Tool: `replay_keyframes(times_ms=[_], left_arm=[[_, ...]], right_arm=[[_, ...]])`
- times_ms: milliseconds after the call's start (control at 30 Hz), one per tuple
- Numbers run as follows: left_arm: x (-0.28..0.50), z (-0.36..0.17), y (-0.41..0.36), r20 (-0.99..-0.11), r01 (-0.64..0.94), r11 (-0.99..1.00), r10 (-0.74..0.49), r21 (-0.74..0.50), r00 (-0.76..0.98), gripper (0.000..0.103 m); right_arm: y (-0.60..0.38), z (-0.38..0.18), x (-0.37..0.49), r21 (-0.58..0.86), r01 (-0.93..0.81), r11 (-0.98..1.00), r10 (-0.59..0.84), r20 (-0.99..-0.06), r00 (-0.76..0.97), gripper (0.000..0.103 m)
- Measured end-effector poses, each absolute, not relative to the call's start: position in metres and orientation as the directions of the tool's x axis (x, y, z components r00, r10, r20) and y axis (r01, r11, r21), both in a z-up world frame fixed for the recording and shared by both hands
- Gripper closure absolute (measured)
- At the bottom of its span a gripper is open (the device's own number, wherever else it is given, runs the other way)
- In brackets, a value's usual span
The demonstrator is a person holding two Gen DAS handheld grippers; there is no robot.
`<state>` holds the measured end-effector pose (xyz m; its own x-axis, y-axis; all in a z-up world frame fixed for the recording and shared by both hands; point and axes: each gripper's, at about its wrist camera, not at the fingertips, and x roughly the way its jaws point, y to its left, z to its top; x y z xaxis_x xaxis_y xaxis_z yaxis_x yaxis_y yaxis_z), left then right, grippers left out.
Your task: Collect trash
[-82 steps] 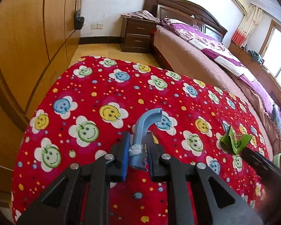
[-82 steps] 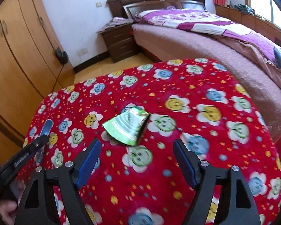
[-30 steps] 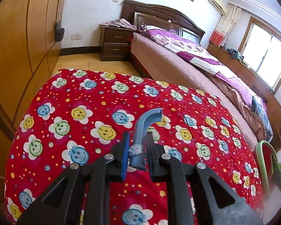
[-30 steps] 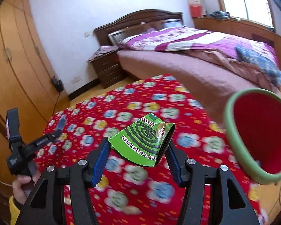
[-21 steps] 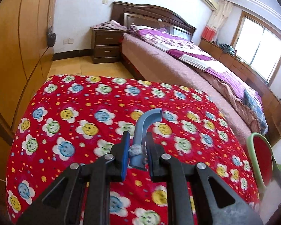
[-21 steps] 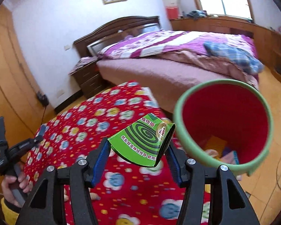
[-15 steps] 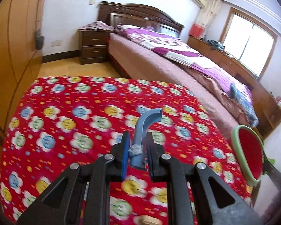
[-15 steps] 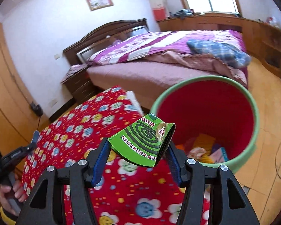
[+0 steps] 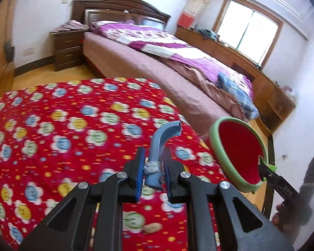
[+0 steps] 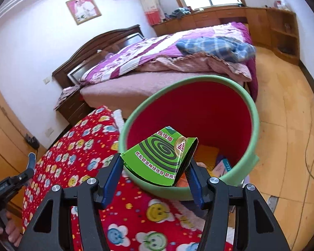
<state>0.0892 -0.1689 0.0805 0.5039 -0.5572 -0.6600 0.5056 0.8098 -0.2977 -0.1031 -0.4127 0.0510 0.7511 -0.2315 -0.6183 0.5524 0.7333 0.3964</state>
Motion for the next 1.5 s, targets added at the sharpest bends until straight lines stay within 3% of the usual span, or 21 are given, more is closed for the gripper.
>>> replay_keyframes(times_ms=[200, 333, 1067, 1300, 1400, 1433, 1500], left_arm=[[0.078, 0.08, -0.209, -0.673, 0.575, 0.771, -0.581, -0.275, 0.457, 0.087], [0.073, 0.081, -0.231, -0.68, 0.607, 0.75, -0.59, -0.263, 0.436, 0.087], [0.038, 0.051, -0.376, -0.731, 0.777, 0.591, -0.626, -0.217, 0.272, 0.086], [0.032, 0.042, -0.376, -0.76, 0.765, 0.611, -0.592, -0.206, 0.268, 0.077], [0.031, 0.041, -0.37, -0.766, 0.753, 0.626, -0.58, -0.202, 0.276, 0.062], [0.03, 0.041, -0.367, -0.769, 0.747, 0.637, -0.57, -0.189, 0.291, 0.052], [0.028, 0.042, -0.361, -0.769, 0.737, 0.655, -0.555, -0.169, 0.317, 0.049]], right_arm=[[-0.434, 0.044, -0.109, 0.434, 0.573, 0.695, -0.233, -0.618, 0.751, 0.041], [-0.444, 0.043, -0.114, 0.466, 0.568, 0.678, -0.228, -0.602, 0.765, 0.027], [-0.495, 0.021, -0.173, 0.484, 0.636, 0.601, -0.3, -0.602, 0.741, 0.026], [-0.494, 0.019, -0.179, 0.447, 0.654, 0.61, -0.319, -0.617, 0.72, 0.026], [-0.49, 0.02, -0.18, 0.443, 0.648, 0.619, -0.314, -0.617, 0.722, 0.026], [-0.488, 0.021, -0.18, 0.443, 0.645, 0.622, -0.31, -0.617, 0.723, 0.026], [-0.484, 0.022, -0.179, 0.442, 0.638, 0.63, -0.305, -0.616, 0.727, 0.026]])
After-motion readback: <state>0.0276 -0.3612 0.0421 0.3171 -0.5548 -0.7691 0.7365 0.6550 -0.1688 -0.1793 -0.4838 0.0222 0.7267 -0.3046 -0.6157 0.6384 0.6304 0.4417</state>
